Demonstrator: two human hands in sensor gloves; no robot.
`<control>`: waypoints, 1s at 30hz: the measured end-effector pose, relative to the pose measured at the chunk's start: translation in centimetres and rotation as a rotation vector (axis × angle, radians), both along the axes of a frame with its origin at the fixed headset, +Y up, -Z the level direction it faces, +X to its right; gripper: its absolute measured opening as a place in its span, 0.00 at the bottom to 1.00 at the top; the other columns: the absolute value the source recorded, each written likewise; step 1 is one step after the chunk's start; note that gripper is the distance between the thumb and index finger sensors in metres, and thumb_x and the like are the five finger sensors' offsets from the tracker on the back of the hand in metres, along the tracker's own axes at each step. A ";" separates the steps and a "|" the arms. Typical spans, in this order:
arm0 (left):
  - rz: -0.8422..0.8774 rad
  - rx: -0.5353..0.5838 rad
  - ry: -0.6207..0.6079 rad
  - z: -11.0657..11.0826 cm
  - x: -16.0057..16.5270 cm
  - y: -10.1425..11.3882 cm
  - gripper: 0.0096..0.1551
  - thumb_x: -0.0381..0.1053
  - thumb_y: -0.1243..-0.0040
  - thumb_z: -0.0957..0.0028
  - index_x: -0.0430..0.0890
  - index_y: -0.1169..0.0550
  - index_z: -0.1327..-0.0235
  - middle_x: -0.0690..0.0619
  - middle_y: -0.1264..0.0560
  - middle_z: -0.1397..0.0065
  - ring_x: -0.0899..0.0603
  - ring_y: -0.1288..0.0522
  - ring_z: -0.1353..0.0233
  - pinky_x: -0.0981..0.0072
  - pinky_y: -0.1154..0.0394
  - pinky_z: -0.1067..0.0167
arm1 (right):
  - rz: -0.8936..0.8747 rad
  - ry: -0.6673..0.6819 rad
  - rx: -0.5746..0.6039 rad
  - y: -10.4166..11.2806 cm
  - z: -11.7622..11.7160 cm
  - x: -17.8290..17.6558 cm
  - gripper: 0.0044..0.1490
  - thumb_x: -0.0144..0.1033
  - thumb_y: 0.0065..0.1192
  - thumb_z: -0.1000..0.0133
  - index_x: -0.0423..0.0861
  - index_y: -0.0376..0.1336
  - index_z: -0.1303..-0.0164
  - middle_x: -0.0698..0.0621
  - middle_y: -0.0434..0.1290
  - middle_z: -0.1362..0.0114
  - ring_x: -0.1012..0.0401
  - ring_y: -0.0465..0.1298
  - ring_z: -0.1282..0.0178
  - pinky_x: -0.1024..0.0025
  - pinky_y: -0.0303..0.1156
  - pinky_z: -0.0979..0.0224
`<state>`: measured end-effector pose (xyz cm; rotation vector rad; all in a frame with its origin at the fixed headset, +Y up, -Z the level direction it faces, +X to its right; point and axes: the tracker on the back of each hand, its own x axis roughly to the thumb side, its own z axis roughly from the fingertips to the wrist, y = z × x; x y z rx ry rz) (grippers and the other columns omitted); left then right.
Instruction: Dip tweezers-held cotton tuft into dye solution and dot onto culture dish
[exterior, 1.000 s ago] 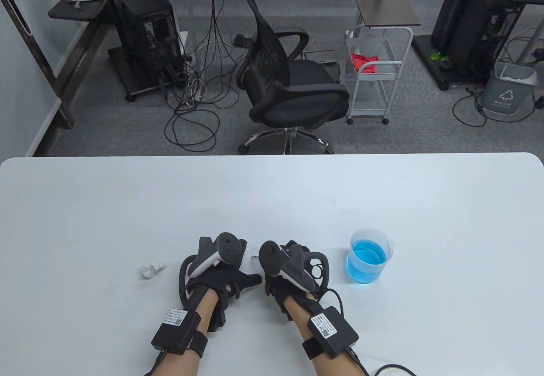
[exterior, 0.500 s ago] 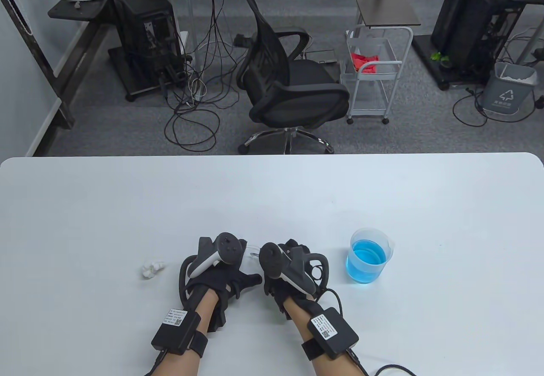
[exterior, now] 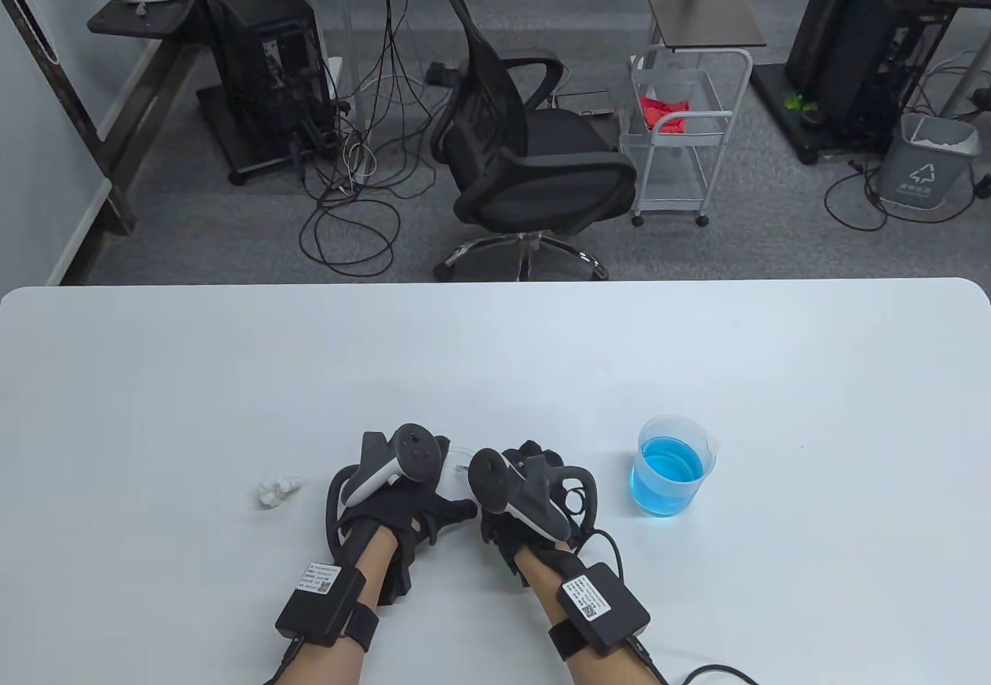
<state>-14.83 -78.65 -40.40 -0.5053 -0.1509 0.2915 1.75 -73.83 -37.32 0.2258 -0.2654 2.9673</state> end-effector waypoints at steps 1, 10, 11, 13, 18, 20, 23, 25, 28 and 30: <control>0.000 -0.001 0.000 0.0 0.0 0.0 0.65 0.84 0.41 0.57 0.60 0.57 0.17 0.58 0.61 0.13 0.42 0.61 0.11 0.44 0.56 0.19 | -0.008 -0.001 0.007 0.1 0.0 0.0 0.20 0.39 0.76 0.53 0.50 0.79 0.52 0.54 0.83 0.59 0.56 0.80 0.42 0.43 0.67 0.32; -0.002 -0.007 -0.002 0.0 0.0 0.0 0.65 0.84 0.41 0.57 0.60 0.57 0.17 0.58 0.61 0.13 0.42 0.61 0.11 0.44 0.56 0.19 | 0.021 -0.013 0.012 -0.6 0.0 -0.2 0.20 0.39 0.75 0.53 0.50 0.79 0.52 0.54 0.83 0.59 0.56 0.80 0.42 0.43 0.67 0.32; -0.002 -0.008 -0.002 0.0 0.0 0.0 0.65 0.84 0.41 0.57 0.60 0.57 0.17 0.58 0.61 0.13 0.42 0.61 0.11 0.44 0.56 0.19 | 0.031 -0.015 0.000 -0.8 0.0 -0.3 0.20 0.39 0.75 0.53 0.50 0.79 0.52 0.54 0.83 0.59 0.56 0.80 0.42 0.43 0.67 0.32; -0.002 -0.008 -0.002 0.0 0.0 0.0 0.65 0.84 0.41 0.57 0.60 0.57 0.17 0.58 0.61 0.13 0.42 0.61 0.11 0.44 0.56 0.19 | 0.033 -0.014 -0.008 -0.9 0.0 -0.3 0.20 0.38 0.75 0.53 0.50 0.79 0.52 0.54 0.83 0.59 0.56 0.80 0.42 0.43 0.67 0.33; -0.002 -0.008 -0.002 0.0 0.0 0.0 0.65 0.84 0.41 0.57 0.60 0.57 0.17 0.58 0.61 0.13 0.42 0.61 0.11 0.44 0.56 0.19 | 0.019 -0.014 -0.004 -0.6 0.0 -0.2 0.20 0.37 0.73 0.52 0.49 0.78 0.50 0.53 0.83 0.58 0.55 0.79 0.41 0.42 0.66 0.32; -0.002 -0.008 -0.002 0.0 0.0 0.0 0.65 0.84 0.41 0.57 0.60 0.57 0.17 0.58 0.61 0.13 0.42 0.61 0.11 0.44 0.56 0.19 | 0.005 -0.019 0.004 -0.4 0.0 -0.1 0.21 0.37 0.72 0.52 0.48 0.77 0.49 0.53 0.82 0.57 0.54 0.79 0.40 0.42 0.66 0.32; -0.002 -0.009 -0.002 0.0 0.0 0.0 0.65 0.84 0.41 0.57 0.60 0.57 0.17 0.58 0.61 0.13 0.42 0.61 0.11 0.44 0.56 0.19 | 0.004 -0.026 -0.004 -0.4 -0.1 0.1 0.22 0.36 0.71 0.51 0.48 0.77 0.48 0.52 0.82 0.56 0.54 0.78 0.40 0.42 0.66 0.32; -0.002 -0.010 -0.001 0.0 0.0 0.0 0.65 0.84 0.41 0.57 0.60 0.57 0.17 0.58 0.61 0.13 0.42 0.61 0.11 0.44 0.56 0.19 | 0.012 -0.031 -0.012 -0.7 -0.2 0.2 0.22 0.36 0.71 0.51 0.48 0.77 0.48 0.52 0.82 0.56 0.54 0.78 0.40 0.42 0.66 0.33; -0.002 -0.010 -0.001 0.0 0.0 0.0 0.65 0.84 0.41 0.57 0.60 0.57 0.17 0.58 0.61 0.13 0.42 0.61 0.11 0.44 0.56 0.19 | 0.038 -0.033 -0.030 -1.0 -0.3 0.2 0.21 0.37 0.73 0.52 0.49 0.77 0.49 0.53 0.83 0.57 0.54 0.79 0.40 0.42 0.67 0.33; -0.002 -0.010 -0.001 0.0 0.0 0.0 0.65 0.84 0.41 0.57 0.60 0.57 0.17 0.58 0.61 0.13 0.42 0.61 0.11 0.44 0.56 0.19 | 0.030 -0.039 -0.027 -0.9 -0.3 0.3 0.21 0.38 0.74 0.52 0.50 0.78 0.49 0.54 0.84 0.57 0.55 0.80 0.41 0.43 0.68 0.34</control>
